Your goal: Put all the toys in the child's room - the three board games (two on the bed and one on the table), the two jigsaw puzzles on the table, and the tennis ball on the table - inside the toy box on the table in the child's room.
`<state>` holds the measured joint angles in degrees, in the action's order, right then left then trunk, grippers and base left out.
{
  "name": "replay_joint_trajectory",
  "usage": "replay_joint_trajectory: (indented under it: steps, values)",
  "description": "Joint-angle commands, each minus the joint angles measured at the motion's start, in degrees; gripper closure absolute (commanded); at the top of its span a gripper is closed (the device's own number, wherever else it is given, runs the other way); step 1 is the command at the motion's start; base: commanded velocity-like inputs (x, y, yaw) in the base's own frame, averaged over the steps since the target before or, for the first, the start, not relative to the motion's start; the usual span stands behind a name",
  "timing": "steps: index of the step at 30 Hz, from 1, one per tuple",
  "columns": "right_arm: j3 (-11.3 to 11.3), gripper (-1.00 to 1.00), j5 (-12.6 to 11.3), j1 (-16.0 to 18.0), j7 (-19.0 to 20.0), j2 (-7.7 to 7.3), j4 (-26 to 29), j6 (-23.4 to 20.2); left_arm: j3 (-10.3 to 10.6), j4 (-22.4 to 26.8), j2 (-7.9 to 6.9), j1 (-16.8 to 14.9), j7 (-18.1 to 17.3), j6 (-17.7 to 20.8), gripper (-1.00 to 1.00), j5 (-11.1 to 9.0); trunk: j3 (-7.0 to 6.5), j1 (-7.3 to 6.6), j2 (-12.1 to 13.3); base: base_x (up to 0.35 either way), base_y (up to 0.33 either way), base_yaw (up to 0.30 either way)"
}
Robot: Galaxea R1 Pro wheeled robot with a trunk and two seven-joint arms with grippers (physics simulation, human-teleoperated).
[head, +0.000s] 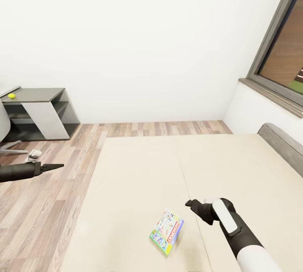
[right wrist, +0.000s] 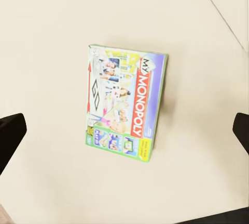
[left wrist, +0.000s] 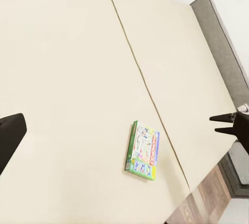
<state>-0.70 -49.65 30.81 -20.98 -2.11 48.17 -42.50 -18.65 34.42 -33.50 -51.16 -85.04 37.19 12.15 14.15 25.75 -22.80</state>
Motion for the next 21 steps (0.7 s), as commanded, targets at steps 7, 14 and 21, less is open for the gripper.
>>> replay_joint_trajectory:
  steps: [7, 14, 21]
  values:
    - [0.0, -1.0, -0.6, 0.0, -0.5, -0.24, 0.1, -0.2, -0.2, 0.0, 0.1, -0.1, -0.4, 0.6, -1.0, 0.6, 0.78, 0.03, -0.1, 0.0, 0.0, 0.0]
    - [0.0, -1.0, -0.6, 0.0, -0.5, -0.24, 0.1, -0.2, -0.2, 0.0, 0.1, -0.1, -0.5, 0.6, -1.0, 0.6, 1.44, 0.03, -0.1, 0.0, 0.0, 0.0]
    - [-0.1, -1.0, -0.6, 0.0, -0.5, -0.27, 0.0, -0.1, -0.2, 0.0, 0.11, -0.1, -0.5, 0.6, -1.0, 0.5, 2.11, 0.03, -0.1, 0.0, 0.0, 0.0]
